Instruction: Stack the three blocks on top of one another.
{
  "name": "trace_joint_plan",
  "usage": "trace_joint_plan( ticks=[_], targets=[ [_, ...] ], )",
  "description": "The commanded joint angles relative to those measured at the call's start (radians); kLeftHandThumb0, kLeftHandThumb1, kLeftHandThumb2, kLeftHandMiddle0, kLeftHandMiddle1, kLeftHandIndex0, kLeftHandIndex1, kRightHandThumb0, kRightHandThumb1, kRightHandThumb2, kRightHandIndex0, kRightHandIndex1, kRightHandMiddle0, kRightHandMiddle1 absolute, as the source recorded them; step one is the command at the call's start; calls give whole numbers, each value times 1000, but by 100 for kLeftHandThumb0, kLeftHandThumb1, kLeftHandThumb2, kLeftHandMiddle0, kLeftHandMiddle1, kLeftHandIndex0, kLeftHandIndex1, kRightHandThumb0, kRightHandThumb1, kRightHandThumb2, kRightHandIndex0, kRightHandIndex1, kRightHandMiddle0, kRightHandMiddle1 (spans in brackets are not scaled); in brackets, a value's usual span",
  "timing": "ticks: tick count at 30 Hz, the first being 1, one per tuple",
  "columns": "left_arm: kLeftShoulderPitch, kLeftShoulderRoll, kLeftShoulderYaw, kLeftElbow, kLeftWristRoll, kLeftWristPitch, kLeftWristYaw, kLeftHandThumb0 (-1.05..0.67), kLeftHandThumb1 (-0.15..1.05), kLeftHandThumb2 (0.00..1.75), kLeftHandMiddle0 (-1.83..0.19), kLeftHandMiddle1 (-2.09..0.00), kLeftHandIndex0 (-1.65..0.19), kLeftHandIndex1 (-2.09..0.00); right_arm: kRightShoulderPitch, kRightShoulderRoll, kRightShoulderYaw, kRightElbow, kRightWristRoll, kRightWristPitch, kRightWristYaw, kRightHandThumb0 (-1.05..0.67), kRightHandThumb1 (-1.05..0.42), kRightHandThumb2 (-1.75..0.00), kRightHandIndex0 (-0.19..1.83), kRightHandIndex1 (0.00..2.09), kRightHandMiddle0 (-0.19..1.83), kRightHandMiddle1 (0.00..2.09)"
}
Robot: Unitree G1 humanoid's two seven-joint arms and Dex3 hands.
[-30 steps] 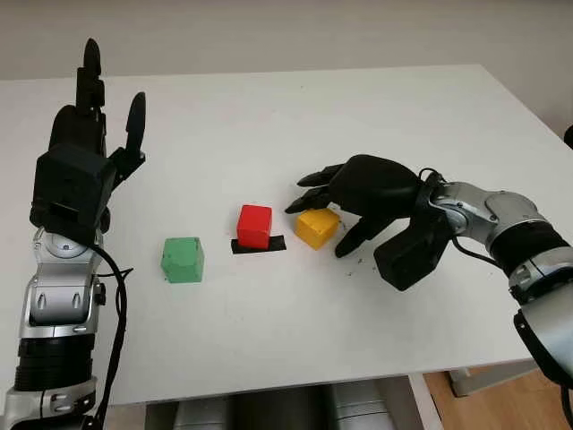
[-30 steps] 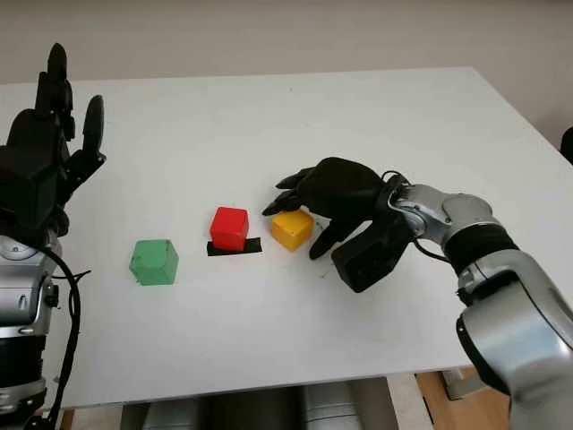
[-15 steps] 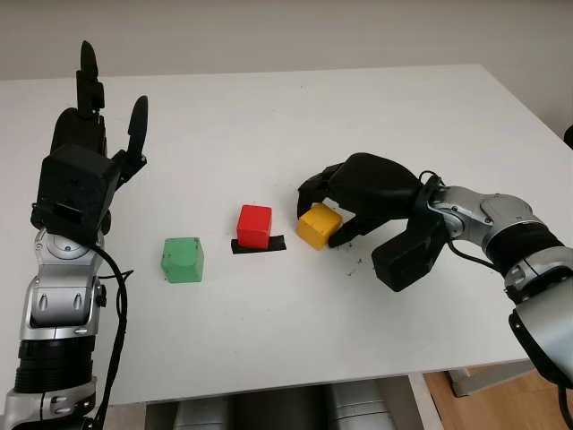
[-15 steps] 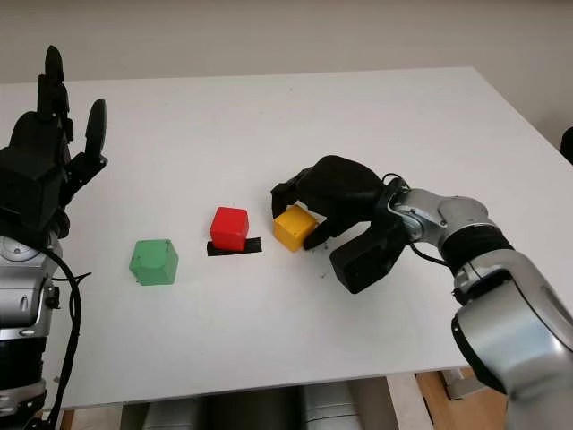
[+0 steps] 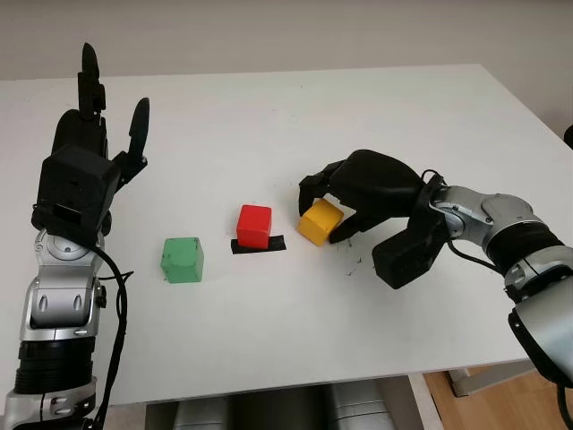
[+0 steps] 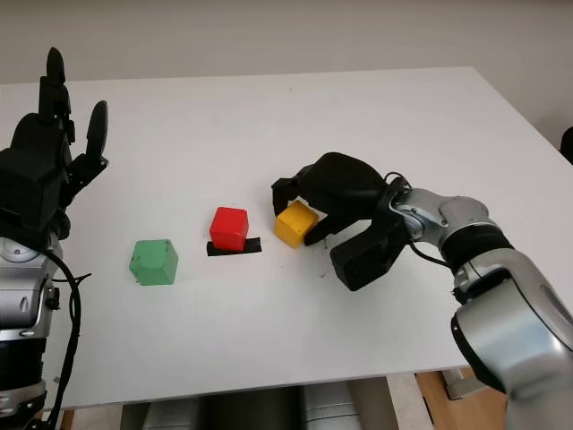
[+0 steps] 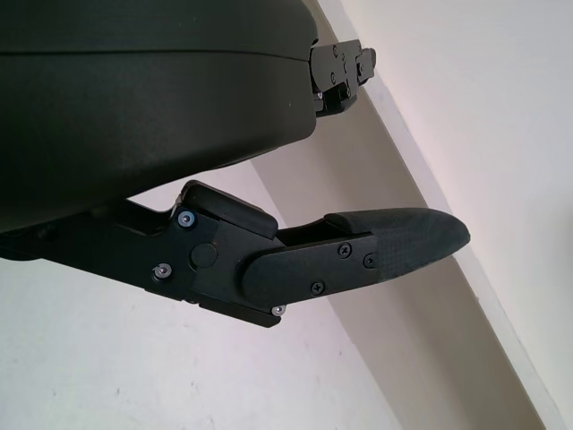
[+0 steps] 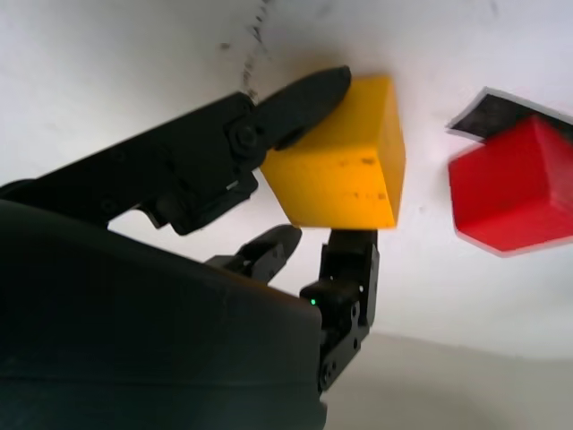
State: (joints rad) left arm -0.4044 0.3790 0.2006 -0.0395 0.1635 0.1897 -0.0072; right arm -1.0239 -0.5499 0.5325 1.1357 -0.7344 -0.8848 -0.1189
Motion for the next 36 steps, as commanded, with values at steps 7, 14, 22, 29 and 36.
trace_joint_plan(
  ticks=[7, 14, 22, 29, 36],
  targets=[
    [21, 9, -1, -28, 4, 10, -1, -77, 105, 63, 19, -5, 18, -5, 37, 65, -189, -33, 325, 125, 351, -42, -94, -6, 45, 11, 40, 149],
    [25, 6, -1, -34, 3, 13, 0, -75, 105, 63, 19, -5, 18, -5, 46, 108, -291, -87, 481, 245, 515, -46, -93, -5, 42, 9, 42, 151],
    [28, 4, -7, -31, 15, 8, 8, -75, 105, 65, 19, -5, 19, -4, 66, 167, -363, -189, 588, 425, 609, -51, -92, -5, 36, 5, 44, 155],
    [31, -2, -9, -38, 20, 20, 15, -75, 105, 65, 18, -6, 19, -2, 97, 236, -416, -261, 659, 552, 605, -49, -90, -5, 33, 4, 45, 151],
    [39, -11, -8, -57, 27, 41, 26, -75, 105, 65, 19, -5, 17, -4, 163, 327, -452, -338, 713, 673, 556, -48, -92, -6, 27, 3, 39, 153]
  ],
)
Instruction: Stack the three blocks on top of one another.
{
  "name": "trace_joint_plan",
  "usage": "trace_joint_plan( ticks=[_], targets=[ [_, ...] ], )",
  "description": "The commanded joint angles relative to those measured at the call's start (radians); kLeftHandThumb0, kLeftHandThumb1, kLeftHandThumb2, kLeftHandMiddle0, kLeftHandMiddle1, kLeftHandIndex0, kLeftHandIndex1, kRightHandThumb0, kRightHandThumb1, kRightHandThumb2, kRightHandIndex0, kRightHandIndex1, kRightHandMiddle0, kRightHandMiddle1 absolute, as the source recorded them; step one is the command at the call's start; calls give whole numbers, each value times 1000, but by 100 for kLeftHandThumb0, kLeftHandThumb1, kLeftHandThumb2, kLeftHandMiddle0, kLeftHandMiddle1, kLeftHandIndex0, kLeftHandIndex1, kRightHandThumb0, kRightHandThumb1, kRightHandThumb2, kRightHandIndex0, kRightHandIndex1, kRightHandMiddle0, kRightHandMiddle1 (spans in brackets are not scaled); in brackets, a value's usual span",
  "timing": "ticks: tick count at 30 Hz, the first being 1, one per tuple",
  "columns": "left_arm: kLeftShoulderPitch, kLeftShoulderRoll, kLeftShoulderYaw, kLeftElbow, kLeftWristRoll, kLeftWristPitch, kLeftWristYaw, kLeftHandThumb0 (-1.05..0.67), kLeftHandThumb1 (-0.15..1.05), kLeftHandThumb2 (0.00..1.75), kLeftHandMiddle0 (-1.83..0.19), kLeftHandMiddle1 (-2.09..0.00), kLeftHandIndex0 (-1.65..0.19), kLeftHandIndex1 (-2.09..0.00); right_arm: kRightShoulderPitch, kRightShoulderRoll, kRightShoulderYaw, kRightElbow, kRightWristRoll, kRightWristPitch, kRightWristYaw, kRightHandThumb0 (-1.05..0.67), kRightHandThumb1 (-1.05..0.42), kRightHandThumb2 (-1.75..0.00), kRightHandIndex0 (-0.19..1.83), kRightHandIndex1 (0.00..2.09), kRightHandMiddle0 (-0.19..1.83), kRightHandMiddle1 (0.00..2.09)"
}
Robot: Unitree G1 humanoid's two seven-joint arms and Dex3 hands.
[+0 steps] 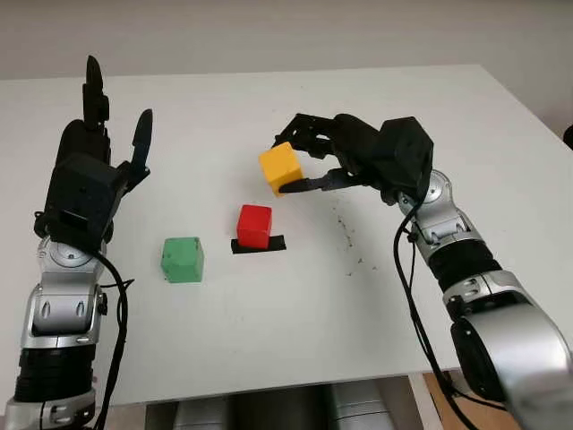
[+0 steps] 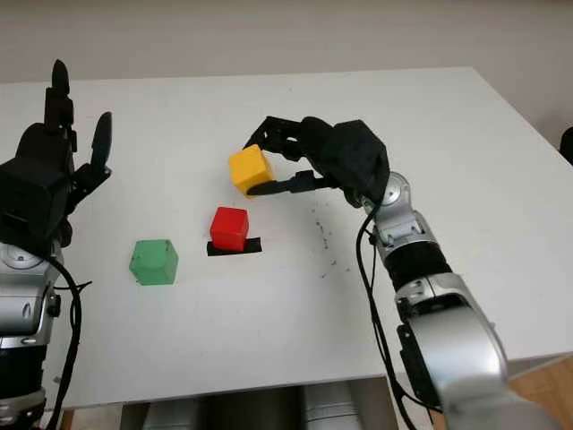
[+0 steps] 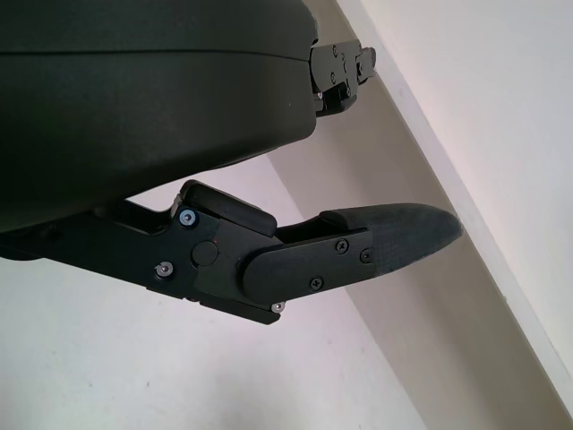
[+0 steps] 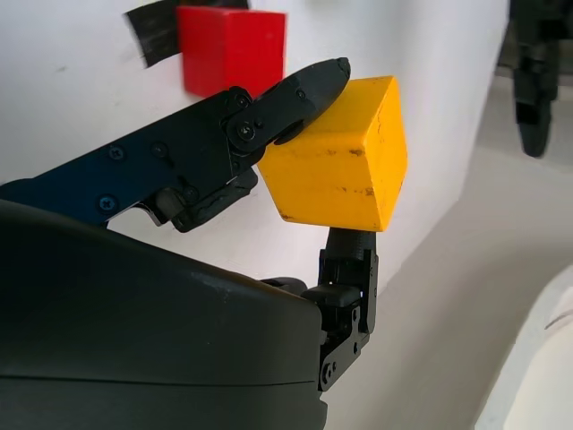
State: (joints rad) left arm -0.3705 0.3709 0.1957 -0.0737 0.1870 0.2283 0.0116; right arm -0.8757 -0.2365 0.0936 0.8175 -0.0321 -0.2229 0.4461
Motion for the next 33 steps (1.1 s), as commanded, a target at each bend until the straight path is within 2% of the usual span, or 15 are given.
trace_joint_plan(
  ticks=[1, 14, 25, 33],
  targets=[
    [5, -3, -4, -24, 4, 4, 9, -75, 105, 65, 19, -5, 17, -4, 22, 20, -14, -28, 11, 23, -16, -48, -92, -6, 27, 3, 38, 154],
    [12, -1, -3, -36, 12, 16, 8, -75, 105, 66, 19, -4, 19, -4, 179, 153, -48, -197, 82, 167, -110, -48, -93, -6, 24, 3, 39, 155],
    [8, 5, -1, -33, 8, 14, 3, -75, 105, 65, 18, -5, 17, -5, 249, 213, -65, -235, 87, 154, -196, -47, -94, -6, 23, 4, 36, 155],
    [3, 9, 3, -24, -6, -2, -6, -76, 105, 63, 18, -5, 18, -5, 276, 228, -68, -250, 88, 147, -221, -48, -95, -6, 20, 4, 33, 154]
  ],
)
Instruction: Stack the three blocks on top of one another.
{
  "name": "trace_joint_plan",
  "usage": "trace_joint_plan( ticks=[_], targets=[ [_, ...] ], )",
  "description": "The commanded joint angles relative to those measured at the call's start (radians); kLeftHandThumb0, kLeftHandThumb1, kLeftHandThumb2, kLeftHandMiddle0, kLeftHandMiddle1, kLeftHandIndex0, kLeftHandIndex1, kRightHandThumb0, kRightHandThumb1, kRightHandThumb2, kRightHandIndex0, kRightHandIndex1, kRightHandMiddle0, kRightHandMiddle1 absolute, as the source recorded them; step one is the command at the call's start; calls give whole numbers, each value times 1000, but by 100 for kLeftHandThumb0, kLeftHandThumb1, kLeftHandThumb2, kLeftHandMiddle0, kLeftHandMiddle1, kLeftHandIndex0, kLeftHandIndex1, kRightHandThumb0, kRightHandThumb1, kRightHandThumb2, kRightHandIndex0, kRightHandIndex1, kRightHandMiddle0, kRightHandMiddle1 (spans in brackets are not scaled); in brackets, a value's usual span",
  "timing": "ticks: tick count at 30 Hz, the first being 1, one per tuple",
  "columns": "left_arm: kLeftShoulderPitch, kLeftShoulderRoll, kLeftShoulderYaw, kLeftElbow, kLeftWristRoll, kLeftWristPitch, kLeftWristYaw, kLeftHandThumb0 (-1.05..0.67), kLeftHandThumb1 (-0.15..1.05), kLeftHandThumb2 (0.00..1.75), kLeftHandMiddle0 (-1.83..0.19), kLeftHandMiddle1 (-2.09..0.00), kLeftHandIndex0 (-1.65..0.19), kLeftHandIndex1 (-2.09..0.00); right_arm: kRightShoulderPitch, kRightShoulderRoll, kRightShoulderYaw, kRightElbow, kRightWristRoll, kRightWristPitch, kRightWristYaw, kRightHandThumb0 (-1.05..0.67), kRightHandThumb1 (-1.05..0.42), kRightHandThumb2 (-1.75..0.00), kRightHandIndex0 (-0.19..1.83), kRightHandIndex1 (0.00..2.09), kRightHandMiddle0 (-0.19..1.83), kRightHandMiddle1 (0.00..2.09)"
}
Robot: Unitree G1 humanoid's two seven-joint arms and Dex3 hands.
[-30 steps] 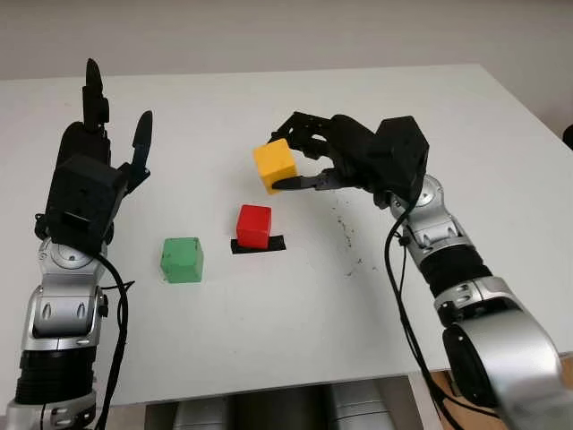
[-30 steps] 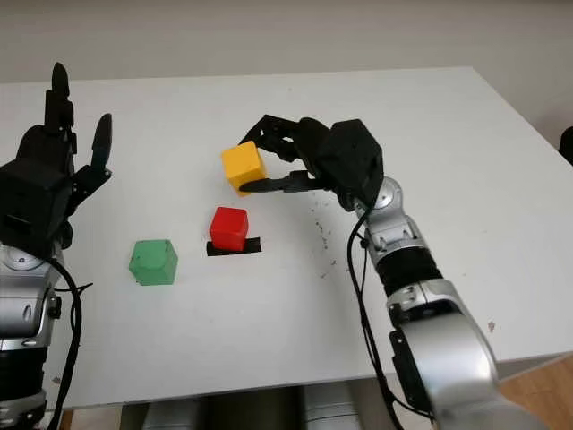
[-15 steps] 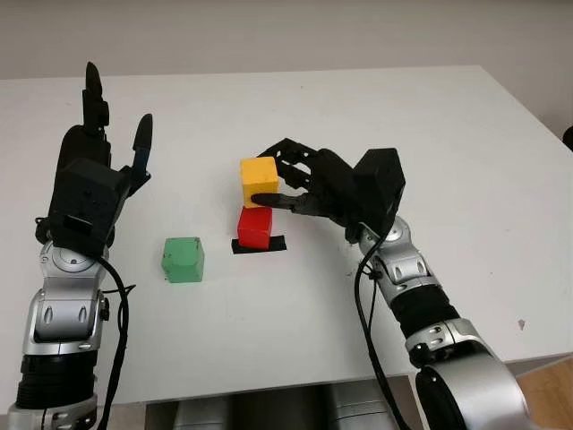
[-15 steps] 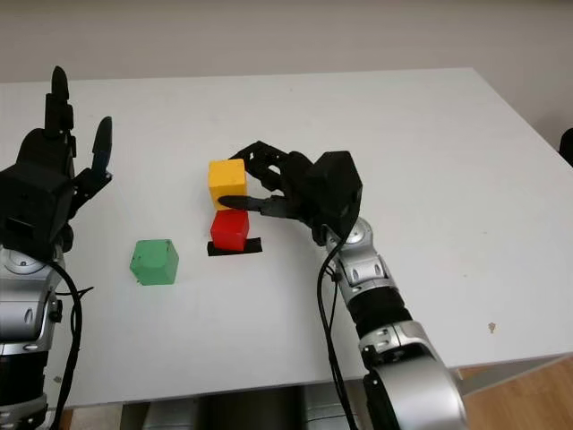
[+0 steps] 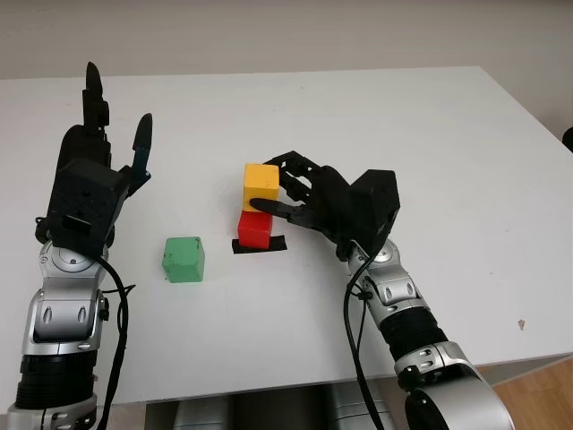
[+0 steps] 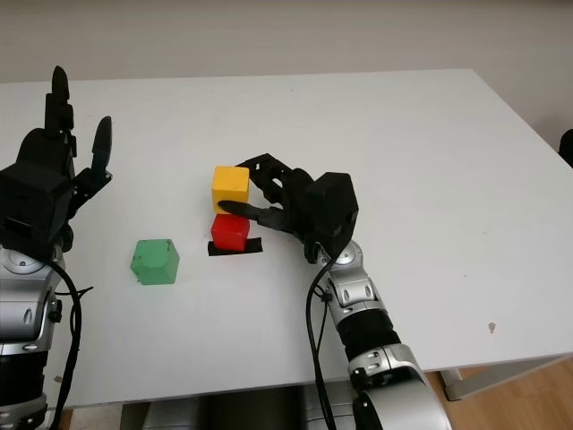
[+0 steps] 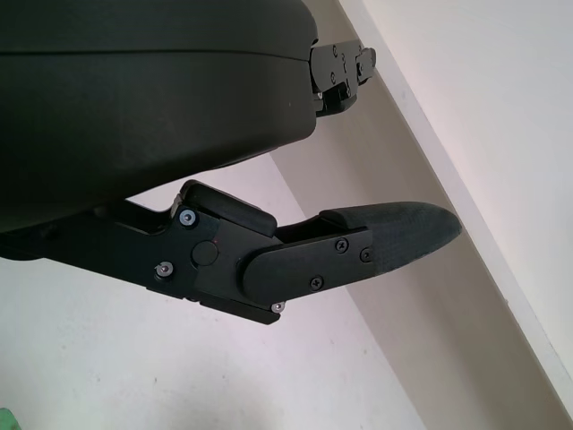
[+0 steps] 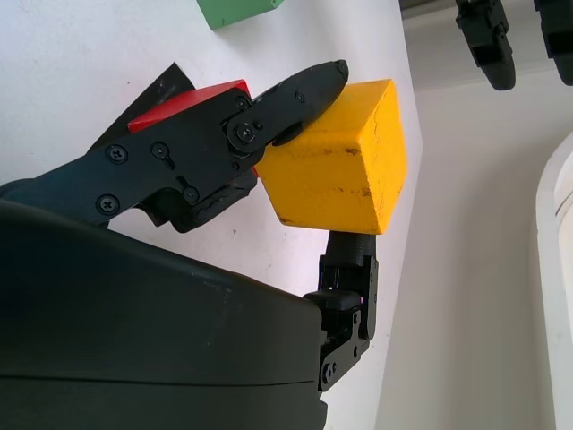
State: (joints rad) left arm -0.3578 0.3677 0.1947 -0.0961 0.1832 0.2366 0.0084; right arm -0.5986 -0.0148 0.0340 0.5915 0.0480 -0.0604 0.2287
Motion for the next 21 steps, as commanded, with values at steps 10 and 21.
trace_joint_plan(
  ticks=[10, 21],
  targets=[
    [-5, 10, 0, -11, 8, 10, 2, -76, 105, 64, 18, -5, 17, -6, -10, 1, 6, 12, -18, -31, -5, -46, -95, -5, 23, 6, 35, 153],
    [5, 10, 0, -24, 20, 23, 0, -75, 105, 66, 19, -5, 18, -5, -45, -14, 26, 125, -76, -137, 5, -49, -94, -5, 24, 6, 38, 150]
  ],
)
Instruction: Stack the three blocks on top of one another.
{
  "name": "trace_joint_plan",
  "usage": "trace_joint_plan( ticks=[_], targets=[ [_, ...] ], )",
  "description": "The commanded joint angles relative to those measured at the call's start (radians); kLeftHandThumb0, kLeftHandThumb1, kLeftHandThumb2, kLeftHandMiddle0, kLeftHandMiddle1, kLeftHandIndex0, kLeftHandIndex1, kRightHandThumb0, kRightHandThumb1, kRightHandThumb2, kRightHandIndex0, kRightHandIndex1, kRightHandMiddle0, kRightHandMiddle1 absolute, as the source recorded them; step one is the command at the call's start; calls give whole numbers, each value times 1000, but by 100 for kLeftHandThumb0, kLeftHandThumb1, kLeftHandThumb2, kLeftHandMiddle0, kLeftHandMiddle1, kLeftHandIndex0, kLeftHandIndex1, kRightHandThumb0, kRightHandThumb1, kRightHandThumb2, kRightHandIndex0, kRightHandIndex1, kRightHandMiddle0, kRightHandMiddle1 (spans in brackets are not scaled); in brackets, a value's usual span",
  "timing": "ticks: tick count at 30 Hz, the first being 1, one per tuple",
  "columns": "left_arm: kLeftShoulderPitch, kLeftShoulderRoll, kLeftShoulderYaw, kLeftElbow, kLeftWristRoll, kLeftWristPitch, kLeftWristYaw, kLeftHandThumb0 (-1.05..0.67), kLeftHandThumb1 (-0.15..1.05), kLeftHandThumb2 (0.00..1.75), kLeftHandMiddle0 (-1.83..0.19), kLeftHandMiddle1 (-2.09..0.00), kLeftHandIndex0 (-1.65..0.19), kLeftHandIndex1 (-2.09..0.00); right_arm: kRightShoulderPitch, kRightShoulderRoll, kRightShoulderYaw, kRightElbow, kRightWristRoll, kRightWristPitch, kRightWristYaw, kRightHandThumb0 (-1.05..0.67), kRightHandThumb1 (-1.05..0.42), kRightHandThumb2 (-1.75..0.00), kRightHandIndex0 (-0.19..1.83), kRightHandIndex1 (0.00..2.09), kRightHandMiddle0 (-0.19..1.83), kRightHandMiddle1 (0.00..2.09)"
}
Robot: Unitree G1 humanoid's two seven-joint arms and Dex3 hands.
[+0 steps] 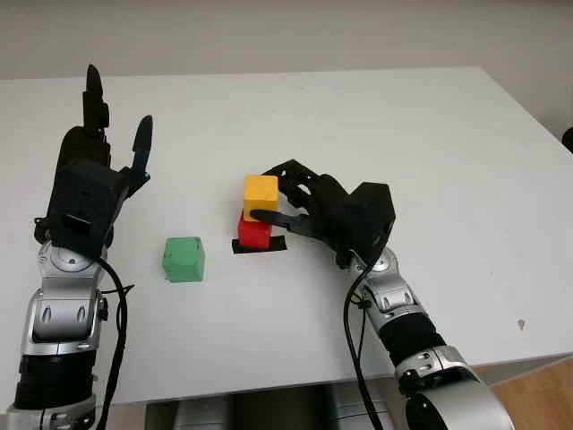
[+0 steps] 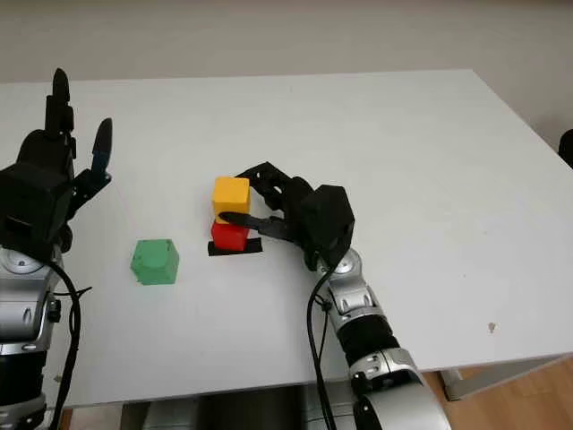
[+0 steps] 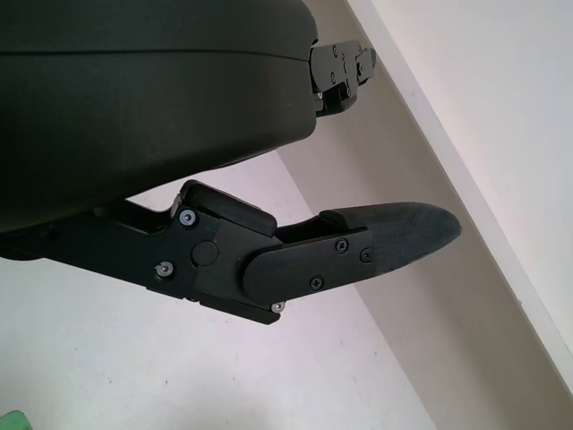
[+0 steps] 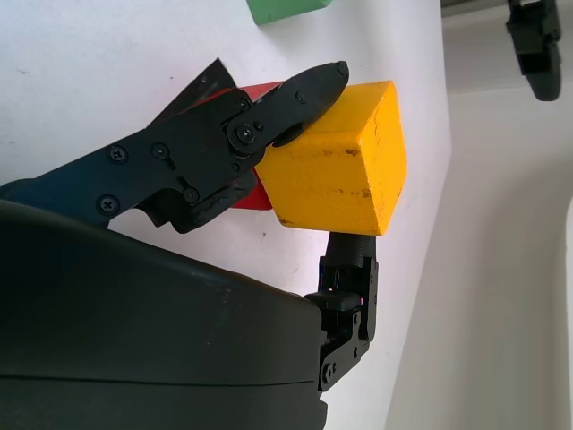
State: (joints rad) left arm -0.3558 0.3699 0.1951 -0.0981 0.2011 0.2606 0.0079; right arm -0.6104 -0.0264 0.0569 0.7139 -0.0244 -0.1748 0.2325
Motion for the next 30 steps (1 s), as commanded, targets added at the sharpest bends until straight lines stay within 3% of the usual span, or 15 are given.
trace_joint_plan(
  ticks=[1, 27, 30],
  targets=[
    [3, 6, -1, -24, 2, 1, 1, -75, 105, 66, 18, -5, 18, -5, -35, -3, 5, 10, -8, -28, 0, -49, -94, -5, 24, 6, 38, 150],
    [3, 2, -3, -16, -6, -5, 1, -75, 105, 64, 19, -5, 18, -5, -58, -15, 21, 65, -57, -55, -9, -48, -95, -6, 24, 5, 36, 147],
    [2, 3, -1, -11, -10, -11, -1, -76, 105, 64, 19, -5, 18, -5, -57, -17, 21, 60, -56, -40, -2, -50, -95, -6, 21, 4, 27, 140]
  ],
)
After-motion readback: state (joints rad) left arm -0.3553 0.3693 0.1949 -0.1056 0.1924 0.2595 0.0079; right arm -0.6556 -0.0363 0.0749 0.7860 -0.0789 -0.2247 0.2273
